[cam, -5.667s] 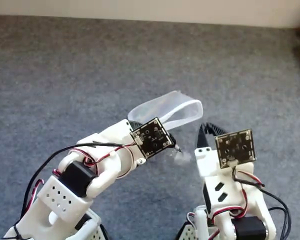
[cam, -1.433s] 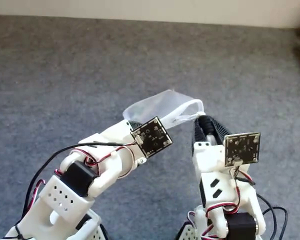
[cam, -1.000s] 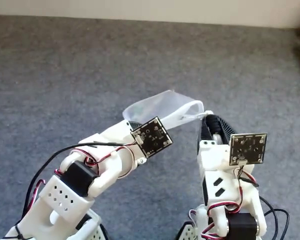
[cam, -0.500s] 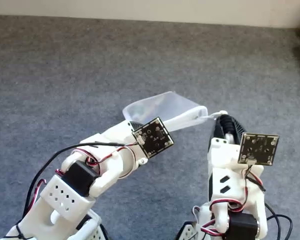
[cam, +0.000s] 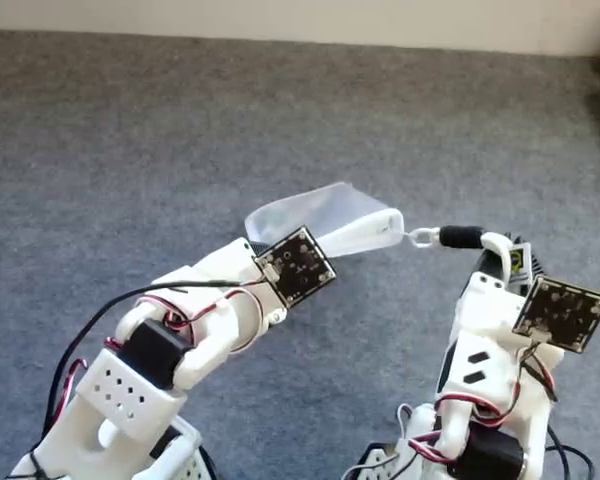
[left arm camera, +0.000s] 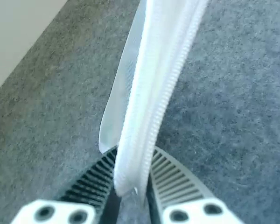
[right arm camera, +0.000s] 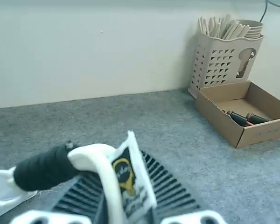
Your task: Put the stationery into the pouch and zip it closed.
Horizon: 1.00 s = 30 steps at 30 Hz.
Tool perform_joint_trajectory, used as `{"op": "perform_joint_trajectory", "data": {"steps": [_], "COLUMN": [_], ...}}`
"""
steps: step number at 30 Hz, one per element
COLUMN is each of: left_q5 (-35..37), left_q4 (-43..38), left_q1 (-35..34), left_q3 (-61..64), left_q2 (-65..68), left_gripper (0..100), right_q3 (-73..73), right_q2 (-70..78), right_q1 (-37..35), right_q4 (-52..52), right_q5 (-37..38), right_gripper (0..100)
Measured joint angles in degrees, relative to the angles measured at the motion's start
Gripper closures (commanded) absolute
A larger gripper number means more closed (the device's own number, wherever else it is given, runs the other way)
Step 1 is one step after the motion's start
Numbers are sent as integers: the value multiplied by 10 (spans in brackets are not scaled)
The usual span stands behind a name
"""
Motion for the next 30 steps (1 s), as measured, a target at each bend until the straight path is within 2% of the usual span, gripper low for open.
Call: {"op": "perform_joint_trajectory", "data": {"steps": [3,6,12,17,20,25,30], "left_q5": [0,0,2,2,2,2,2], "left_q4": [0,0,0,0,0,0,0], "left_q1": [0,0,-1,-3,-5,-5,-5], "left_q3": [0,0,0,0,0,0,0], "left_q2": [0,0,-2,-2,-3,-3,-3], "left_gripper": [995,995,995,995,995,995,995], "right_q3": [0,0,0,0,0,0,0], "right_q2": [0,0,-6,-6,-6,-6,-6], "right_q1": [0,0,-25,-142,-243,-403,-469], "right_q4": [0,7,84,158,200,250,252], "right_q5": [0,0,-1,11,48,68,69], "right_gripper": [951,850,711,697,697,697,698]}}
